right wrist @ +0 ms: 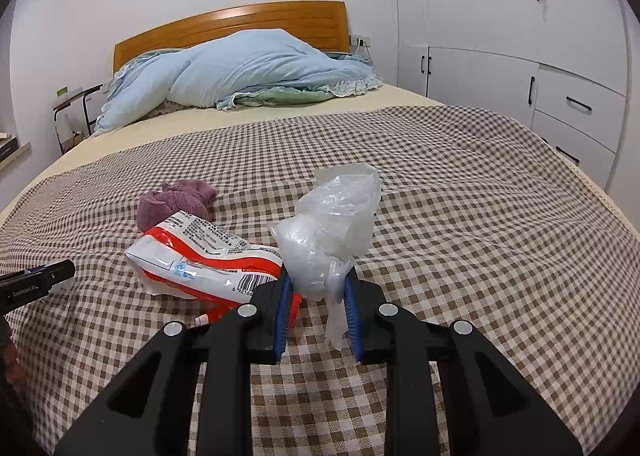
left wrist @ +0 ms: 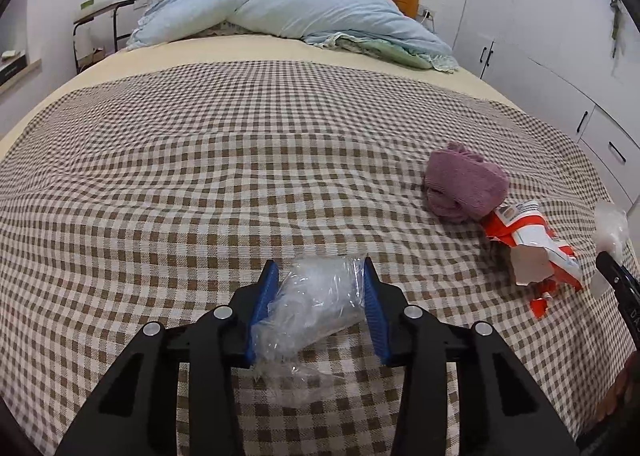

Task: Collect trash
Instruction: 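Close the left tool on the crumpled clear plastic wrapper and lift it, then carry the clear wrapper with the left tool while the right tool carries the plastic bag to the wastebasket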

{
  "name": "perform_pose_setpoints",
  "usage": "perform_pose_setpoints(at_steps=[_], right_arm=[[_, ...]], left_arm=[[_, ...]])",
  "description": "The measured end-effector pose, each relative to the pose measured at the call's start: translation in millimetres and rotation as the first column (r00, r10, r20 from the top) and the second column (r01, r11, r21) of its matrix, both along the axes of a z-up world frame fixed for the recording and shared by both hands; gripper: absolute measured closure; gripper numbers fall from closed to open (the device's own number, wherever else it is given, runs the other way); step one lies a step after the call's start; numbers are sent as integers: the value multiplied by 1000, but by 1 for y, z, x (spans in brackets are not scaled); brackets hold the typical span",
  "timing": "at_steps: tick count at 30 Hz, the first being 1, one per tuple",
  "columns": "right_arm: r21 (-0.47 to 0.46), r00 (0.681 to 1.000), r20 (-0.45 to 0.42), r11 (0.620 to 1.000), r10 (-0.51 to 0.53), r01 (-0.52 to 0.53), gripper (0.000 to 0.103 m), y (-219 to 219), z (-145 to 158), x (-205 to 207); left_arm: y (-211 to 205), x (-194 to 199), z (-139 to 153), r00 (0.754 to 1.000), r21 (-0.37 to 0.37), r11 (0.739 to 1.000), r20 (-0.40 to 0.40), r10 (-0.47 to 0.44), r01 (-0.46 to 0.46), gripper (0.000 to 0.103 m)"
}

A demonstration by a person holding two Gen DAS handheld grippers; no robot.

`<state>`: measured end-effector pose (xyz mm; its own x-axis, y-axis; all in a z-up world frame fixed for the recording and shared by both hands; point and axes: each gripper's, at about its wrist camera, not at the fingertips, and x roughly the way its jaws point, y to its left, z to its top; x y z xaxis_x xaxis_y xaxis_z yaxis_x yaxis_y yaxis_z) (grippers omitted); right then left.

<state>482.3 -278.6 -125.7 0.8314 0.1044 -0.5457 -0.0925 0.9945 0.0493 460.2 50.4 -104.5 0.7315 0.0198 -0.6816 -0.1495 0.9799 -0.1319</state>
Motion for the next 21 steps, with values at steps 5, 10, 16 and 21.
perform_pose_setpoints(at_steps=[5,10,16,21], right_arm=[[-35,999,33,999,9,-8,79,5,4,-10],[-100,998,54,995,22,-17,79,10,9,-30],[-110,998,54,993,42,-36,79,12,20,-60],[-111,995,77,992,65,-57,79,11,34,-93]], left_arm=[[-7,-14,12,999,20,1000,45,7,-8,64],[-22,-35,19,999,62,998,54,4,-8,64],[-32,-70,31,998,53,999,56,2,-5,64],[-41,-96,50,997,69,998,75,-2,-3,64]])
